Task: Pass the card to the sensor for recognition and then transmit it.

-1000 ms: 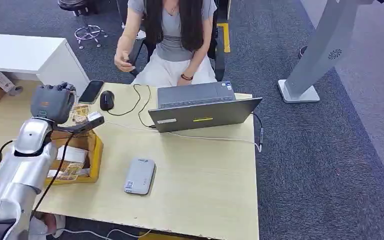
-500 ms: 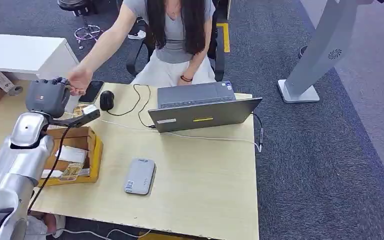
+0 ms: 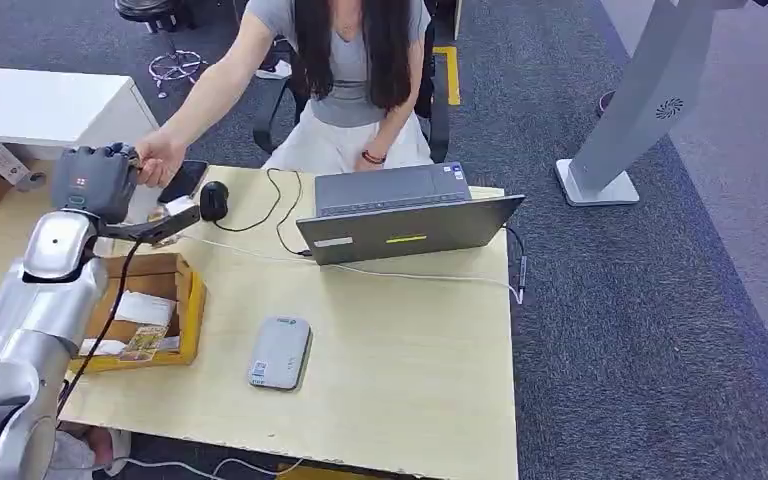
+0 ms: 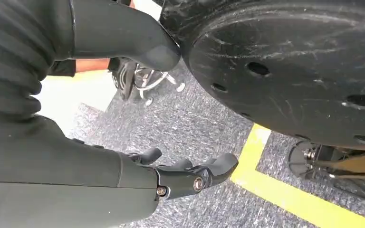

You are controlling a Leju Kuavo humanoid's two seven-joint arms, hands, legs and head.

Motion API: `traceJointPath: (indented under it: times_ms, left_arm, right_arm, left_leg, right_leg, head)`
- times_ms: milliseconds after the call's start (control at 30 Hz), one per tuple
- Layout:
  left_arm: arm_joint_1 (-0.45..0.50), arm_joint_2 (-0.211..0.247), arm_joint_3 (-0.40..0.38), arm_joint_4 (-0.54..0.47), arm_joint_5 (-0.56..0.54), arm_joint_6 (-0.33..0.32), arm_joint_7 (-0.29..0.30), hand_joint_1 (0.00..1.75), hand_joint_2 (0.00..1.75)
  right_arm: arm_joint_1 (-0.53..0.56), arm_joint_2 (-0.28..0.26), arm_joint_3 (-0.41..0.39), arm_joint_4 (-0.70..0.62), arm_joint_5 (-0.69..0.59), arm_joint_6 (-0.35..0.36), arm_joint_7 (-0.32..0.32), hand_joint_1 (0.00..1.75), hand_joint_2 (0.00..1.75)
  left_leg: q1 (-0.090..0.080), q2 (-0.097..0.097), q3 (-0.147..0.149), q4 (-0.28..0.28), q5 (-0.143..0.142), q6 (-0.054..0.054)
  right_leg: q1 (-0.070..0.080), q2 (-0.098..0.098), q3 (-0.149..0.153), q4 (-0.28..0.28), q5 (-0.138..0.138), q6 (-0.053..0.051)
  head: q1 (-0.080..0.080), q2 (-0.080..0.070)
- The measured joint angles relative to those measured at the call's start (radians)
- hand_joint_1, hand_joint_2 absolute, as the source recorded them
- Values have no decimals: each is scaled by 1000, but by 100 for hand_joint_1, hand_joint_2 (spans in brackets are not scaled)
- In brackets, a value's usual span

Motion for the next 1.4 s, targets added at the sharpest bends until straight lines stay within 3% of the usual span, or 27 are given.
traceJointPath:
  times_ms: [33, 233, 467, 600, 733, 1000, 1167, 1267, 1400]
  left_arm:
    - [-6, -2, 0, 5, -2, 0, 2, 0, 175]
    - [-15, -8, 0, 30, -10, 29, 8, 0, 175]
    - [16, -23, 0, 21, 10, 53, -24, 0, 175]
    - [81, -32, 0, -51, 27, 62, -37, 0, 175]
    - [168, -39, 0, -188, 47, 62, -44, 0, 175]
    - [242, -39, 0, -315, 73, 61, -55, 0, 175]
    - [485, -39, 0, -571, 123, 70, -87, 0, 175]
    - [715, -45, -2, -767, 81, 149, -93, 0, 175]
    - [861, -52, -4, -906, 66, 172, -86, 0, 175]
  right_arm:
    - [0, 0, 2, -2, 0, 0, 0, 0, 175]
    - [0, -2, 6, -6, 2, 0, 0, 0, 175]
    - [-1, -3, 7, -8, -10, -2, 2, 0, 175]
    - [-1, -3, 7, -10, -20, -4, 1, 0, 175]
    - [2, -3, 7, -10, -33, -13, -2, 0, 175]
    - [3, -3, 6, -10, -43, -13, -2, 0, 175]
    - [13, 12, -8, -2, -83, -14, -18, 0, 175]
    - [24, 31, -24, 13, -103, -16, -28, 0, 175]
    - [24, 42, -35, 26, -111, -17, -33, 0, 175]
  left_leg:
    - [0, 0, 0, 0, 0, 0]
    - [0, 0, 0, 0, 0, 0]
    - [0, 0, 0, 0, 0, 0]
    - [0, 1, 0, 0, 0, 0]
    - [0, 1, 0, 0, 0, 0]
    - [0, 1, -1, 0, 0, 0]
    - [-1, 7, 1, -1, -4, 1]
    - [-1, 12, 4, 0, -9, 1]
    - [-1, 6, 1, 0, -10, 2]
  right_leg:
    - [0, 0, 0, 0, 0, 0]
    - [0, 0, 0, 0, 0, 0]
    - [0, 1, 0, 0, 0, 0]
    - [0, 1, 0, 0, 0, 0]
    - [-1, 1, -1, 0, 0, 0]
    - [-1, 1, 0, 0, 0, 0]
    - [-2, 7, 1, 0, -2, 1]
    - [-3, 13, 0, -1, -5, 2]
    - [-2, 7, 1, -1, -6, 3]
  head:
    - [0, 0]
    - [0, 0]
    - [0, 0]
    - [0, 0]
    - [0, 0]
    - [1, 0]
    - [0, 0]
    - [0, 0]
    - [1, 0]
